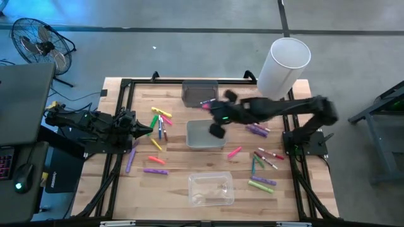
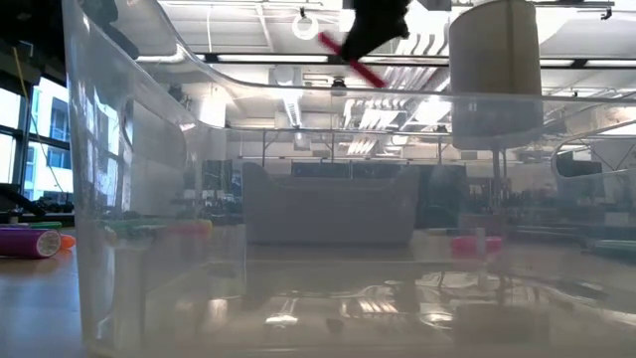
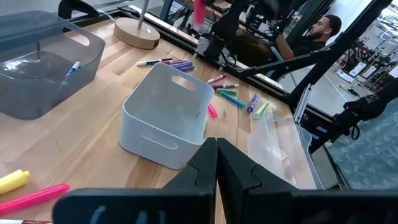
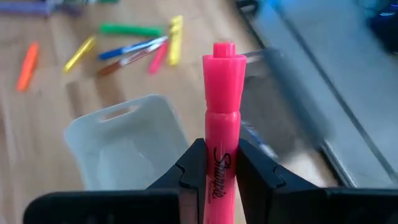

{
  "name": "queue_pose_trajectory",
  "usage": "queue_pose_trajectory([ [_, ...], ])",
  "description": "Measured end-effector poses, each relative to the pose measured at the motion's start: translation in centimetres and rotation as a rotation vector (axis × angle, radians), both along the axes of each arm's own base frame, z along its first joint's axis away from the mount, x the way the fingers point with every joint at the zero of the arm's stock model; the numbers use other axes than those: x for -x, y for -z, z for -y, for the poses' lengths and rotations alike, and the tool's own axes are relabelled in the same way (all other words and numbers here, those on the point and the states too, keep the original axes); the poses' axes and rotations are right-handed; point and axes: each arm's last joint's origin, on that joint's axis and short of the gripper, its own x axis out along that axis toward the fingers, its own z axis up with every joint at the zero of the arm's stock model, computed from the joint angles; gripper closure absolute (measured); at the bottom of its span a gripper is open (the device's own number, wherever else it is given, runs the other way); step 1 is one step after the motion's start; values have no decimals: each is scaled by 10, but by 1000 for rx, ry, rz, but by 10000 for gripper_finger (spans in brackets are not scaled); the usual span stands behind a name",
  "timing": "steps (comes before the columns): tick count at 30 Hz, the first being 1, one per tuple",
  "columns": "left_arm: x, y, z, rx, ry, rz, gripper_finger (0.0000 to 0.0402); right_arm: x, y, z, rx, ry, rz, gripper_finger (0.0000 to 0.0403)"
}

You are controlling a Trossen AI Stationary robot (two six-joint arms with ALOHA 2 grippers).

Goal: Pick & Place Markers
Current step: Put the pink highlighter pen into the gray bin, then put the orange pen into the transparent bin

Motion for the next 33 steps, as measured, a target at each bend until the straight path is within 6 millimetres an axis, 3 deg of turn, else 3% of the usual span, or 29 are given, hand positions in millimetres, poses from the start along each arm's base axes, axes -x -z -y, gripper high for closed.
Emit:
queue_pose_trajectory([
  [6,0,0,0,0,1,-1,401,-54,59,-6,-94,-110,-170,349],
  [10,0,0,0,-1,1,-1,400,-70,98,-8,-163,-132,-266,349],
  [15,0,0,0,-75,19,-7,400,-77,126,-8,-225,-96,-319,336],
  [19,0,1,1,-71,38,-14,391,-78,125,-8,-259,-75,-303,293],
  [24,-1,3,3,-62,95,-47,334,-74,114,-8,-262,-74,-281,268],
  [29,-8,6,3,-29,42,-85,275,-62,86,-7,-249,-43,-240,277],
  [33,-17,4,6,-48,47,-146,264,-41,57,-11,-176,-24,-168,310],
])
